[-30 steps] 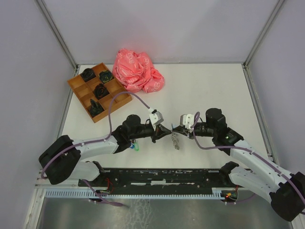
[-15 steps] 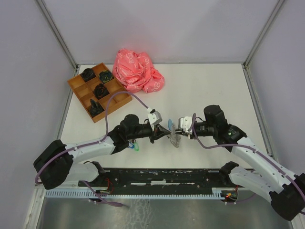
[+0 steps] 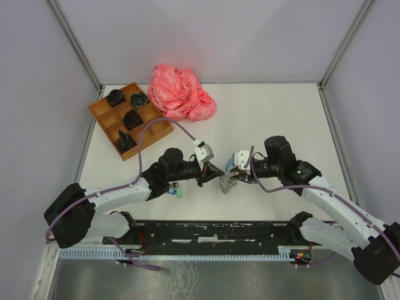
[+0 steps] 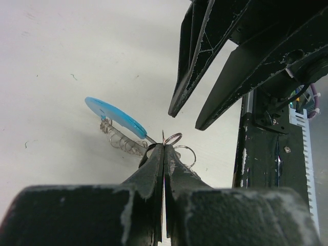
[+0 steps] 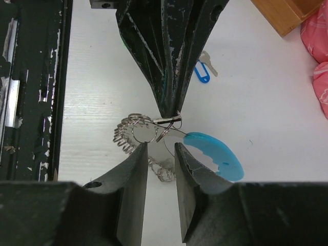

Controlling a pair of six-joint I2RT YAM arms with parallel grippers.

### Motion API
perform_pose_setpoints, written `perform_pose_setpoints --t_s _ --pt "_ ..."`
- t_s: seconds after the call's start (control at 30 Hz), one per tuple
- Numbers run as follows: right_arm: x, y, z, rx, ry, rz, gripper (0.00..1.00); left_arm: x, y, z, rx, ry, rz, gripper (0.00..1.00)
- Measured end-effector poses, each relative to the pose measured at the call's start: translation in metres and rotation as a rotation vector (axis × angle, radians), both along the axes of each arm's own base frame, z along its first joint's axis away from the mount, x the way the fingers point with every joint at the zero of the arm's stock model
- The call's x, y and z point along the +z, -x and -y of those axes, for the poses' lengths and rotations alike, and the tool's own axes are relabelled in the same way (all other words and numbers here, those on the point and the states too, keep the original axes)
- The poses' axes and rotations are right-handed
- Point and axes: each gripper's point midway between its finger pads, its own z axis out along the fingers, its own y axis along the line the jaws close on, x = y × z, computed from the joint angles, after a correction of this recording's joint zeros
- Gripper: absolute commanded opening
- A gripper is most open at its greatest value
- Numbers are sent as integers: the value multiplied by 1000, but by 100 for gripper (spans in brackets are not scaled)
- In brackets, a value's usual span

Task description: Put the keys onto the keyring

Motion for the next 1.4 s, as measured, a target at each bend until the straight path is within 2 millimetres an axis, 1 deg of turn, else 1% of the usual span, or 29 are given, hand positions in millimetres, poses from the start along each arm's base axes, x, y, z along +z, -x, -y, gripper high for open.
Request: perform_pose_setpoints --t_s 0.2,0.37,0.57,0.73,0.8,0.97,1.07,1.2,1.4 --pt "7 -2 -5 -54 -43 -61 36 -1 2 1 -8 -3 -3 3" --pt "10 -3 -8 -90 -60 -104 36 0 3 2 -10 -2 -2 3" --pt "0 -3 -12 -114 -39 -157 34 4 3 3 -14 3 2 3" --pt "-7 -5 -14 -127 -19 -169 25 3 3 3 -14 2 1 3" --pt "-9 -7 -13 -137 -12 -167 19 3 3 3 -14 2 1 3" --pt "-14 -9 -8 -154 17 -158 1 2 3 2 -10 -5 -3 3" --pt "-13 -9 -6 -157 21 -145 1 2 3 1 -5 -10 -7 3" --pt "-6 -8 -4 -161 9 -117 1 3 3 0 5 -12 -5 3" --pt "-2 -9 -6 -177 -55 -93 1 -1 -1 -3 37 -29 -10 3"
